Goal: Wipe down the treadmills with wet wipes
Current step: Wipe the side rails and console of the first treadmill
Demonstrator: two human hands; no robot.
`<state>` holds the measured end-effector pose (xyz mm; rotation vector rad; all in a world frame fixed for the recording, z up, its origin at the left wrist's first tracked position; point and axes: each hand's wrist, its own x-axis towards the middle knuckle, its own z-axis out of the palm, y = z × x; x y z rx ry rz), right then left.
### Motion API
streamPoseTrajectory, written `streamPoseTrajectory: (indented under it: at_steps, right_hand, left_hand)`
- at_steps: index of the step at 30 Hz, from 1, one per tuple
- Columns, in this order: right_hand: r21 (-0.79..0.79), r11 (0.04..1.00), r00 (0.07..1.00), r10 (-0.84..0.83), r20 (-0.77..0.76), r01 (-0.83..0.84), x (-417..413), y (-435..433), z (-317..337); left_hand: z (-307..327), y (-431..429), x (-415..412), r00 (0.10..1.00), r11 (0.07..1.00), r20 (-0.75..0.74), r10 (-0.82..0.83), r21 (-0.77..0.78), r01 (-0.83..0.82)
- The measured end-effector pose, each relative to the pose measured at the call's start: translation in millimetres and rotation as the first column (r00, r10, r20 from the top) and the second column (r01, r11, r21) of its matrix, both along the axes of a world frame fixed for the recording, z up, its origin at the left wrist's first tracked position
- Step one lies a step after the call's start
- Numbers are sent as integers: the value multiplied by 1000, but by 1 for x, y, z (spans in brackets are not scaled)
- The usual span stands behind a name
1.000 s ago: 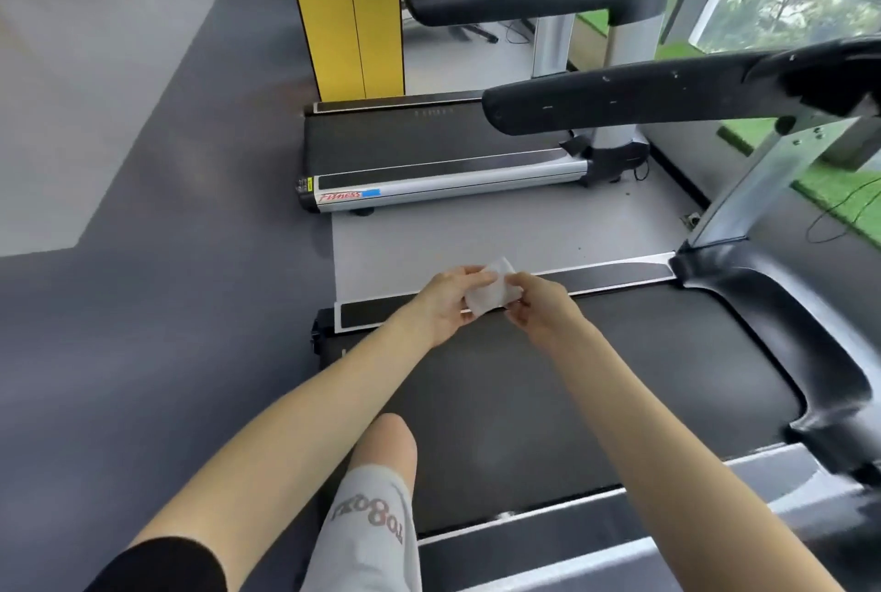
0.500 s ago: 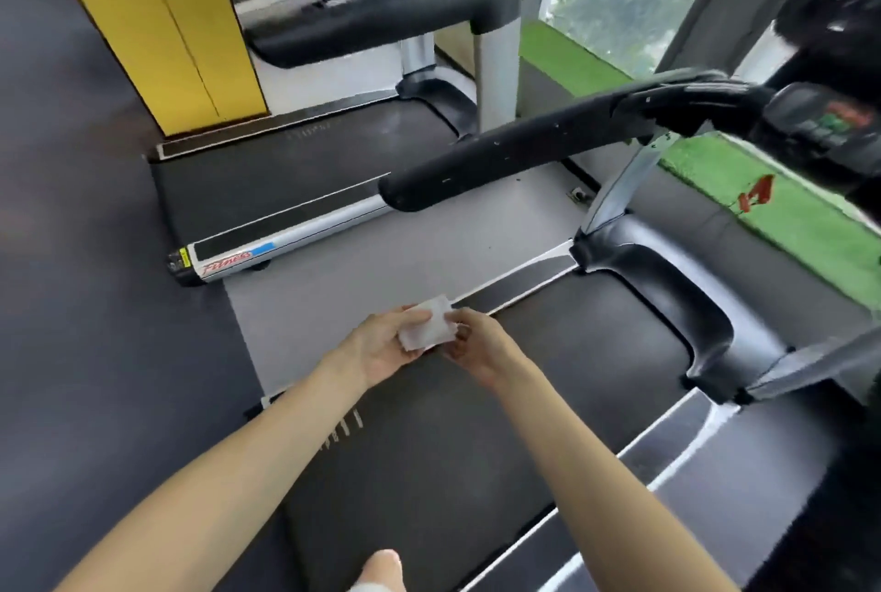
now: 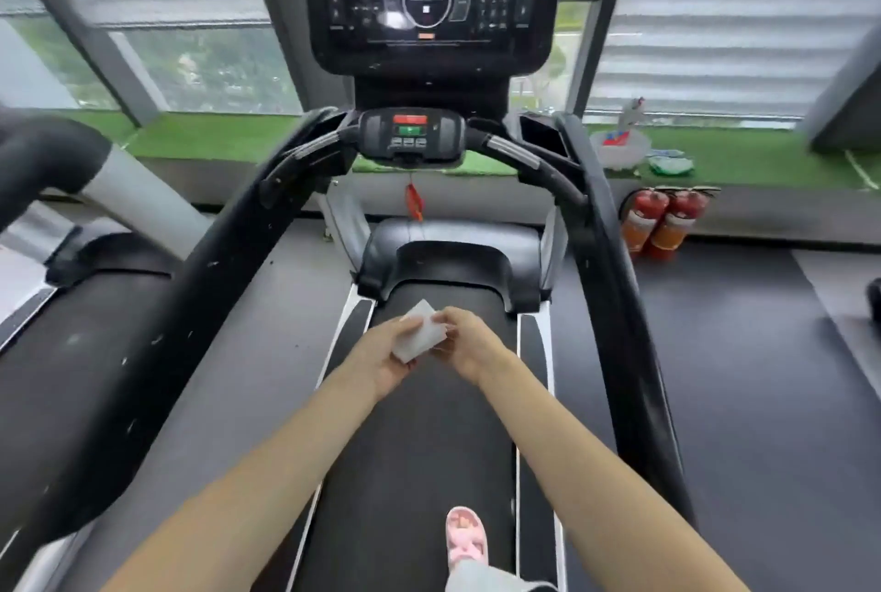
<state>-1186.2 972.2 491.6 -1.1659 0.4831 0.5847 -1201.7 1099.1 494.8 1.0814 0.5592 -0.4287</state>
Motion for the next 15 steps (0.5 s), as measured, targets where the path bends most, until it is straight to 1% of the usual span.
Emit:
streamPoseTrajectory:
  at_steps: [2, 5, 7, 9, 12, 13, 15]
  right_hand:
    - [3, 997, 997, -76, 10, 76, 35, -20, 7]
    - [-7, 985, 984, -174, 38, 174, 82, -44, 22]
    - [-31, 972, 971, -229, 68, 231, 113, -55, 31]
    - [-121, 954, 959, -266, 94, 276, 145, -59, 36]
    - [-226, 910, 933, -311, 183, 348, 191, -62, 33]
    - [-269, 887, 921, -324, 217, 376, 206, -62, 31]
    - [-380, 804, 884, -369, 286, 458, 233, -63, 25]
  left_hand:
    - [4, -19, 49, 998, 998, -9, -61, 29, 62]
    - [16, -45, 110, 986, 986, -1, -167, 22, 167]
    - [23, -57, 150, 981, 980, 17, -194, 46, 193]
    - [26, -62, 190, 978, 976, 11, -207, 76, 206]
    - [26, -68, 251, 962, 960, 4, -274, 53, 274]
    - [27, -70, 272, 950, 949, 12, -313, 38, 312]
    - [36, -77, 312, 912, 913, 32, -408, 28, 407]
